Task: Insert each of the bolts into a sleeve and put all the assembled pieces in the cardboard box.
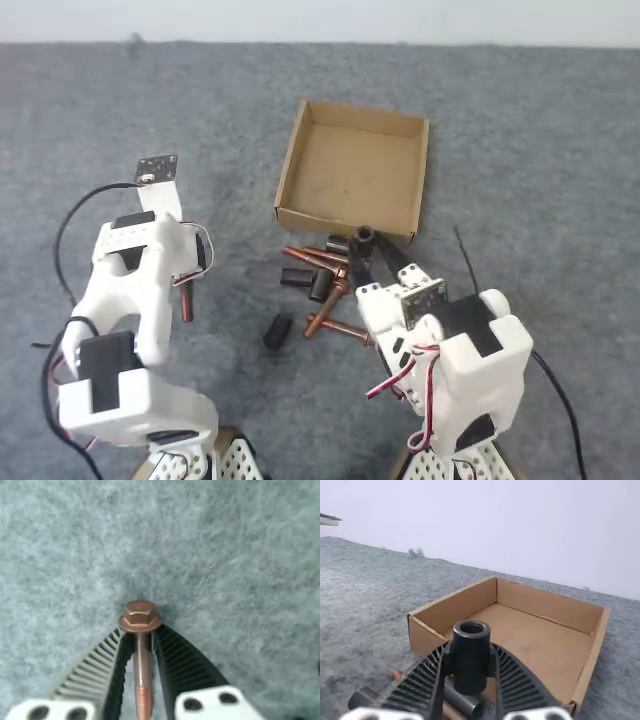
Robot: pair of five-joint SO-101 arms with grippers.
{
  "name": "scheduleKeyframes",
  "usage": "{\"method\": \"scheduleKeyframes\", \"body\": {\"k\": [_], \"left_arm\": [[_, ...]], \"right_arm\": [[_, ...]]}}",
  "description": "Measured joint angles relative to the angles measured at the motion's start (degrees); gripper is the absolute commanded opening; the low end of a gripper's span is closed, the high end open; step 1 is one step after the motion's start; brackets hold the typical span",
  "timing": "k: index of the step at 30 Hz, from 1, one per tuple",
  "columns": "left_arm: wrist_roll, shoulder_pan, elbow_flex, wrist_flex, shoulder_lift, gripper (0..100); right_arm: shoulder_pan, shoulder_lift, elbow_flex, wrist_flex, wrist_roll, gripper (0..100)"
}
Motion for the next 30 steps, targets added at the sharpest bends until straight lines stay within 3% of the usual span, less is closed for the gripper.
{"method": "scheduleKeyframes", "body": {"k": [9, 14, 17, 30], "left_arm": [[0.0, 0.35, 0.09, -1.05, -0.35, 1], [0.26, 3.87, -2.2, -2.29, -2.29, 1], [4.04, 6.86, -4.48, -2.81, -5.71, 1], [7.82, 20.4, -2.9, -25.76, -10.37, 1]], "right_arm": [[-0.44, 0.0, 0.0, -0.26, 0.0, 0.6], [-2.2, 0.0, 0.0, -0.26, -0.09, 0.6], [-2.29, 0.0, 0.0, -0.26, -0.09, 0.6], [-2.2, 0.0, 0.0, -0.26, -0.09, 0.6]]}}
